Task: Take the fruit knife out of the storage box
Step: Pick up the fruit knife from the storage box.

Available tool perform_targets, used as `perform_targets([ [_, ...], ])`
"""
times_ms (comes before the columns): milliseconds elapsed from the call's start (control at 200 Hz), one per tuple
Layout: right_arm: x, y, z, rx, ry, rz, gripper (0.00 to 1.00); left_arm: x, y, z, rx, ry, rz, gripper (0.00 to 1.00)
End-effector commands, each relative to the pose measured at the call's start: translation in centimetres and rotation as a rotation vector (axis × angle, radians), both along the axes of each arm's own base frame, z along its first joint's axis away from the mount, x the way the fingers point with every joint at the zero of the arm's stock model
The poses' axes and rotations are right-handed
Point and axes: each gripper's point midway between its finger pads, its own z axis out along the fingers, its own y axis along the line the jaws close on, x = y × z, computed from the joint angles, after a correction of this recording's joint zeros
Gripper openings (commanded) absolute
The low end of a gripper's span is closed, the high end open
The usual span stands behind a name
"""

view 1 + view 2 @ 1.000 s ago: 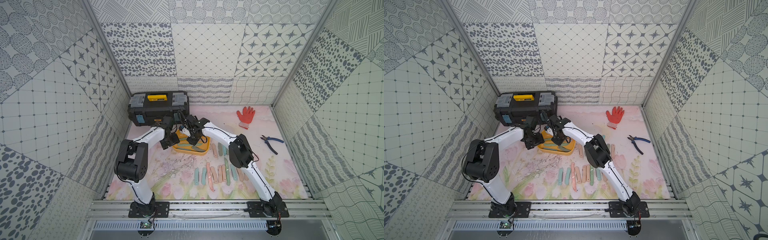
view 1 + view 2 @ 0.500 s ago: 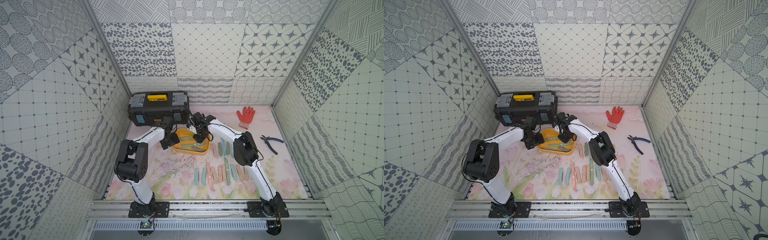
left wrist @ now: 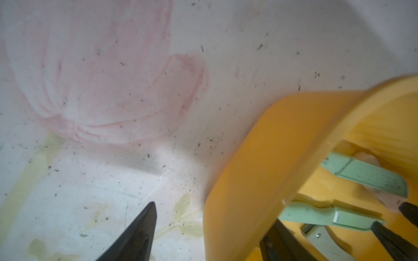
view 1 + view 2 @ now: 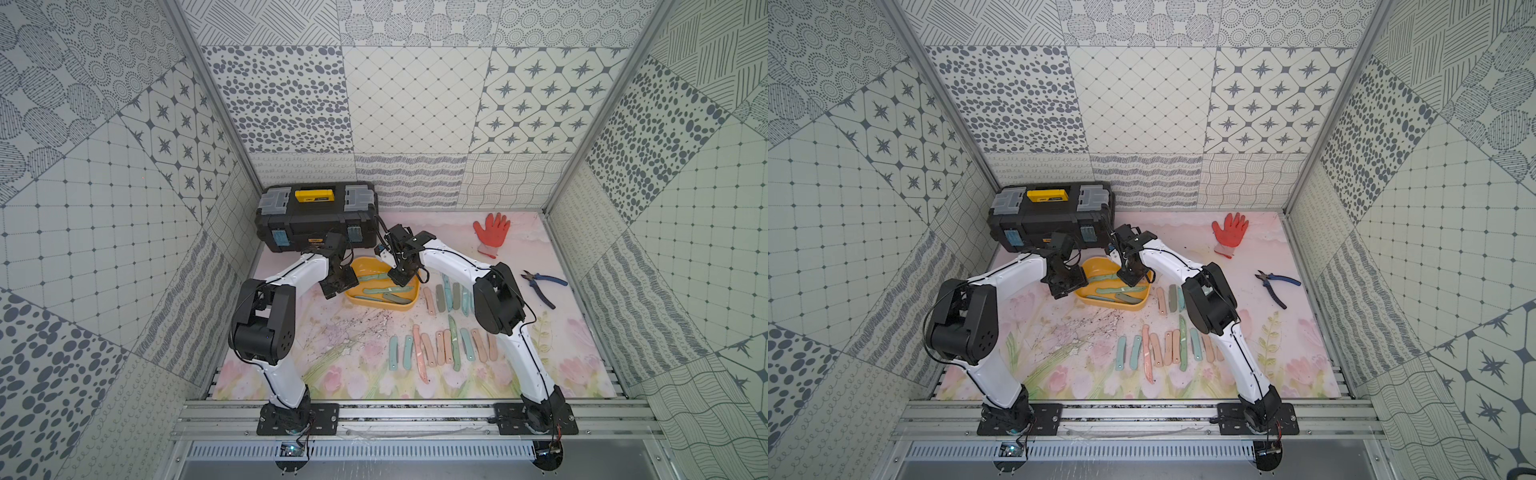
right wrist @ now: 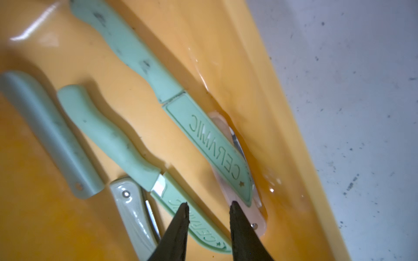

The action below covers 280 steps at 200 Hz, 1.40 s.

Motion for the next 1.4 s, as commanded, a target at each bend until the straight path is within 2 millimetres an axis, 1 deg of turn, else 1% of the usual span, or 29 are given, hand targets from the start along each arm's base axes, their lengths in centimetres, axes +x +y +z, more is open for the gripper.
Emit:
perform_targets([
  [0, 0.3, 3.7, 4.8, 0.170, -0.101, 0.079, 0.34, 0.1, 0.0, 0.3, -0.006, -0.006, 0.005, 0.68],
  [15, 0.3, 3.9, 5.0, 0.177, -0.104, 0.082, 0.35, 0.1, 0.0, 0.3, -0.006, -0.006, 0.004, 0.68],
  [85, 0.5, 4.7, 4.6, 0.187, -0.094, 0.105, 0.38, 0.1, 0.0, 0.2, -0.007, -0.004, 0.004, 0.68],
  [195, 0.8, 5.8, 3.5, 0.183, -0.068, 0.133, 0.42, 0.1, 0.0, 0.1, -0.008, -0.001, 0.003, 0.68],
  [235, 0.9, 5.9, 2.8, 0.171, -0.049, 0.138, 0.43, 0.1, -0.1, 0.1, -0.008, -0.001, 0.002, 0.68],
  [355, 1.0, 6.6, 1.6, 0.161, -0.006, 0.154, 0.46, 0.1, 0.1, 0.2, -0.007, -0.003, 0.005, 0.68],
  [415, 0.8, 6.6, 1.0, 0.154, 0.018, 0.161, 0.48, 0.1, 0.1, 0.2, -0.006, -0.003, 0.003, 0.68],
  [470, 0.5, 6.8, 0.6, 0.151, 0.031, 0.173, 0.52, 0.1, 0.1, 0.2, -0.006, -0.003, 0.004, 0.68],
  [620, 0.9, 6.6, 0.2, 0.139, 0.017, 0.169, 0.57, 0.1, 0.0, 0.3, -0.010, -0.004, 0.003, 0.68],
  [720, 1.0, 6.4, -0.2, 0.123, 0.014, 0.166, 0.59, 0.1, 0.0, 0.2, -0.011, -0.003, 0.005, 0.68],
  [880, 1.1, 5.9, -1.5, 0.077, 0.023, 0.163, 0.62, 0.1, 0.0, 0.2, -0.012, -0.004, 0.005, 0.68],
  [1151, 1.1, 5.5, -3.1, 0.030, 0.038, 0.169, 0.62, 0.1, 0.0, 0.3, -0.014, -0.006, 0.006, 0.68],
  [1216, 1.0, 5.3, -3.3, 0.023, 0.045, 0.172, 0.61, 0.1, 0.0, 0.3, -0.013, -0.006, 0.004, 0.68],
  [1396, 0.8, 5.3, -3.1, 0.023, 0.050, 0.174, 0.55, 0.2, 0.0, 0.2, -0.017, -0.005, 0.008, 0.68],
])
